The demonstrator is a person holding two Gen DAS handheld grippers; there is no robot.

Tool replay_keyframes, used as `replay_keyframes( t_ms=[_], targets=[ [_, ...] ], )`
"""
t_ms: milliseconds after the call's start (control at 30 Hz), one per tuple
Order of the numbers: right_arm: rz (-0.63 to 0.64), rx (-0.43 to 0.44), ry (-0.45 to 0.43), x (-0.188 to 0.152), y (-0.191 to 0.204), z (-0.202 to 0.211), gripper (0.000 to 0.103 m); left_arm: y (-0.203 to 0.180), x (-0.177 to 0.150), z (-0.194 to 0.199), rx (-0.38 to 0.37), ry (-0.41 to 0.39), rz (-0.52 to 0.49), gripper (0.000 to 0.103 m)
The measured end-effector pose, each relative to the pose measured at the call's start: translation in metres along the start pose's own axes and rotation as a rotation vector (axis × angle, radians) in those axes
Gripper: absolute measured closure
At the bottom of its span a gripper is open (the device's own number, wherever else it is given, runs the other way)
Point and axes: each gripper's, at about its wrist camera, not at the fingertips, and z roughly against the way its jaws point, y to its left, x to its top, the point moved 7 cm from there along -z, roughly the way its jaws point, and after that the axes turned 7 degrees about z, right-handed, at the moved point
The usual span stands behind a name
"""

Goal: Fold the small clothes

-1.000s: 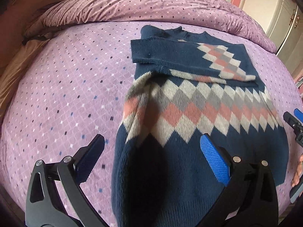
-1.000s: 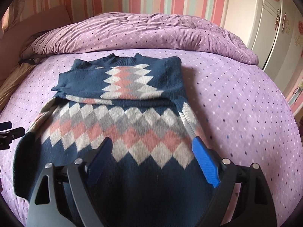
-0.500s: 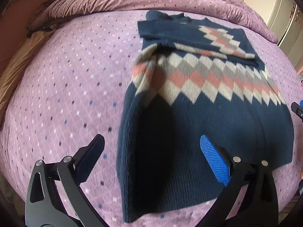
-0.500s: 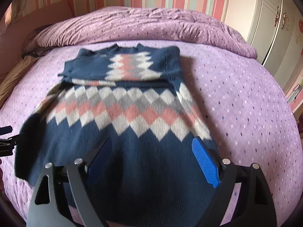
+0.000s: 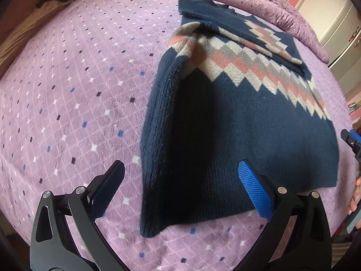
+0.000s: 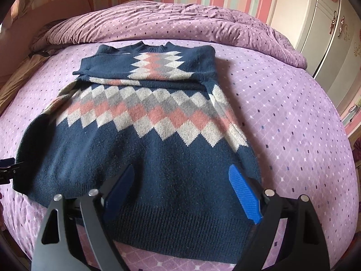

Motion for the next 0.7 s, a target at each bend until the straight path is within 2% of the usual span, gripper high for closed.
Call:
replay_keyframes(
  t_ms=[133, 400, 500, 567, 700],
  targets=[
    [-0.015, -0.007, 0.004, -0.002, -0.004, 0.001, 0.016, 0.004, -0.01, 0.002, -0.011, 0.008, 0.012, 0.003],
    [-0.013, -0.006, 0.032, -0.015, -0.003, 0.001, 0.016, 0.019, -0.026, -0.005, 0.074, 0.018, 0.004, 0.004],
    [-0.006, -0.009, 0.039, -0.02, -0.002, 0.002, 0.016, 0.024, -0.032, -0.013, 0.058, 0.041, 0.022, 0.005],
    [-0.004, -0.012, 0.047, -0.024, -0.003, 0.002, 0.016, 0.024, -0.036, -0.018, 0.018, 0.054, 0.039, 0.012],
    [-0.005, -0.022, 0.062, -0.033, -0.008, -0.001, 0.016, 0.027, -0.039, -0.017, 0.008, 0.03, 0.05, 0.02]
  ],
)
